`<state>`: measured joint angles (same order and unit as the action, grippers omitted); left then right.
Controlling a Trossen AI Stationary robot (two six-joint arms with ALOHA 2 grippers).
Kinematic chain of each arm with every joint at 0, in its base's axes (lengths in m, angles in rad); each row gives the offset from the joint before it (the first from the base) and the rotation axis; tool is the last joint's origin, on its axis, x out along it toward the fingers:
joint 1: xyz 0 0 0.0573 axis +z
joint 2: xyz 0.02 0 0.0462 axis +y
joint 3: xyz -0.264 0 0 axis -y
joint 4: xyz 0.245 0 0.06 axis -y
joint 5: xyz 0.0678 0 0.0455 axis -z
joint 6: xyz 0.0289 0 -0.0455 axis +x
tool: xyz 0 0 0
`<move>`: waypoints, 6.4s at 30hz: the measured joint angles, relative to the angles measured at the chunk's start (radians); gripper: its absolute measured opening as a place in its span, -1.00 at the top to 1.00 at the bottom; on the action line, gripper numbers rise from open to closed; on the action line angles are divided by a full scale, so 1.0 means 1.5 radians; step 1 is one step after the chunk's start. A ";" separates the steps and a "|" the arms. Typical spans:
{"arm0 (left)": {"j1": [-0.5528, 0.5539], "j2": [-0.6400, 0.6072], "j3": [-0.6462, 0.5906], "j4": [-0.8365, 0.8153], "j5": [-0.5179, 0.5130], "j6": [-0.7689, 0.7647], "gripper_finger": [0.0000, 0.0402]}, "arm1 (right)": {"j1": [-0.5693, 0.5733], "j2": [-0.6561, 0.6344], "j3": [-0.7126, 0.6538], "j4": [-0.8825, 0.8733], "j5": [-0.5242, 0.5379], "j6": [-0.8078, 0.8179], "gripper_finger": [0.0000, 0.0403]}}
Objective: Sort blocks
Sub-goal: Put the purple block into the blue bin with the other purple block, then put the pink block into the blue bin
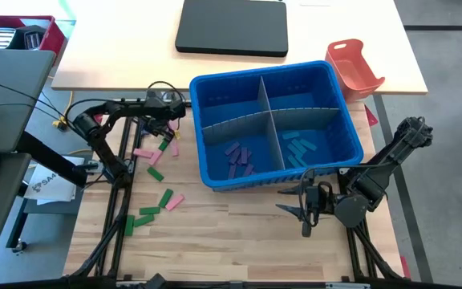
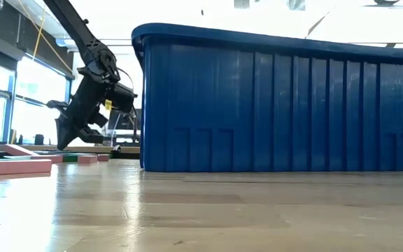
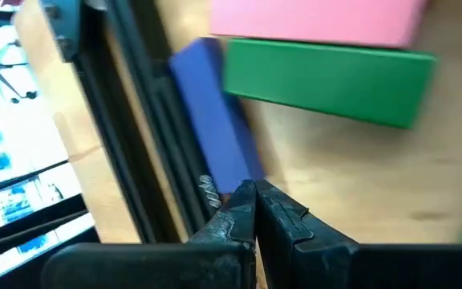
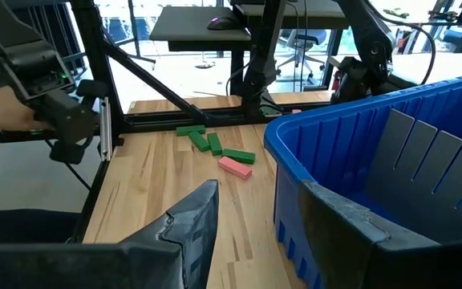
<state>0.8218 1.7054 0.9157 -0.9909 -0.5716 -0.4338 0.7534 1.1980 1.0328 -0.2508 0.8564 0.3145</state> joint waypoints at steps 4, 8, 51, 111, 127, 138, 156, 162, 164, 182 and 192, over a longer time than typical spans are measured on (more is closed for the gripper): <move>0.029 0.001 0.000 0.012 -0.015 0.010 1.00 | 0.000 0.000 0.000 0.000 0.000 0.000 0.16; 0.025 0.014 -0.002 0.012 -0.029 0.011 1.00 | 0.000 0.000 0.000 0.000 0.000 -0.001 0.16; 0.024 -0.148 -0.005 0.045 0.225 -0.003 0.32 | 0.000 0.000 0.000 -0.001 -0.024 -0.001 0.16; -0.471 -0.244 0.390 0.128 0.279 0.268 0.55 | 0.000 0.000 0.000 0.021 -0.018 0.017 0.16; -0.391 0.195 0.696 -0.067 0.438 0.957 0.55 | 0.000 0.000 0.000 0.000 -0.086 0.049 0.16; -0.403 0.297 0.697 -0.080 0.432 1.070 0.55 | 0.000 0.000 0.000 -0.046 -0.054 0.082 0.16; -0.409 0.411 0.701 -0.066 0.394 1.095 0.50 | 0.000 0.000 0.000 -0.044 -0.046 0.105 0.16; -0.409 0.417 0.697 -0.057 0.387 1.019 0.15 | 0.000 0.000 0.000 -0.045 -0.030 0.104 0.16; -0.409 0.417 0.697 -0.059 0.387 0.997 0.07 | 0.000 -0.001 0.000 -0.045 -0.031 0.104 0.16; -0.416 0.337 0.859 -0.249 0.356 0.737 -0.06 | 0.000 -0.001 0.000 -0.053 -0.027 0.099 0.16; -0.449 0.126 0.786 -0.321 0.475 0.571 0.15 | -0.001 0.018 0.000 -0.055 0.016 0.099 0.16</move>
<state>0.1486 1.8940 2.0943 -1.4718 0.1408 0.4228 0.7525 1.2252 1.0328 -0.3328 0.8803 0.4637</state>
